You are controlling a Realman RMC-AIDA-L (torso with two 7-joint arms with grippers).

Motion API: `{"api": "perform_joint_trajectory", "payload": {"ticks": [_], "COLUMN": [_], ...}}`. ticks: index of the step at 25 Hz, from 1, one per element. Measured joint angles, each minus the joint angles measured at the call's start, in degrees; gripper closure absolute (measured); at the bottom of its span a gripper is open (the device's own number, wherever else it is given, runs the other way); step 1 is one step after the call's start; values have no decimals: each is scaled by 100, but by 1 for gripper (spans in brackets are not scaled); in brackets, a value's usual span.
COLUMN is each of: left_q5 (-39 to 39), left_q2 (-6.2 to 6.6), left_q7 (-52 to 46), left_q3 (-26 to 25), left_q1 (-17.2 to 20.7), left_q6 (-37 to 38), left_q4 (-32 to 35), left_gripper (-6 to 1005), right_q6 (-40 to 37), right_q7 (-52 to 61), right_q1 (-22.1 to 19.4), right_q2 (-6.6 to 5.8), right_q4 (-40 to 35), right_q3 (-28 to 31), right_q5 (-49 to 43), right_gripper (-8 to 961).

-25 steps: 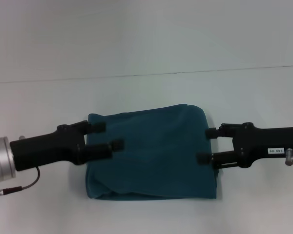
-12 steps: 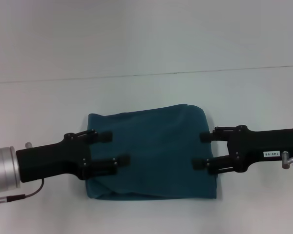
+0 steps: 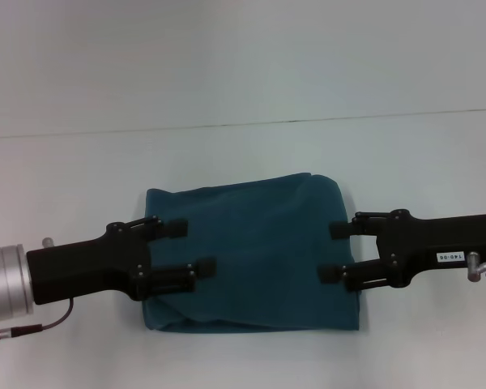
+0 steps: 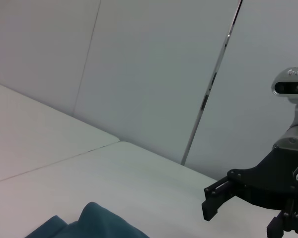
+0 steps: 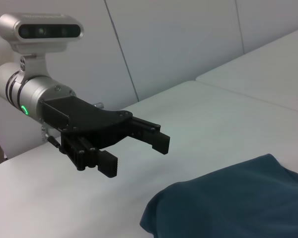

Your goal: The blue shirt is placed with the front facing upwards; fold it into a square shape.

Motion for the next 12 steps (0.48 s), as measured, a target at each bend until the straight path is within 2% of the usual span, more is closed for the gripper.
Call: {"api": "perform_joint_trajectory", "payload": {"ticks": [12], "left_q5": [19], "left_q2": [0], "left_q7": [-28], "left_q3": [0], "left_q1": [-21], "left_q6": [0], "left_q4": [0], "left_gripper": [112], "right_q6": [15], "right_q7": [8], "right_q1": [0], "right_q2": [-1], "right_q4": [17], "right_q3": [33], "right_q5": [9], "right_gripper": [38]}}
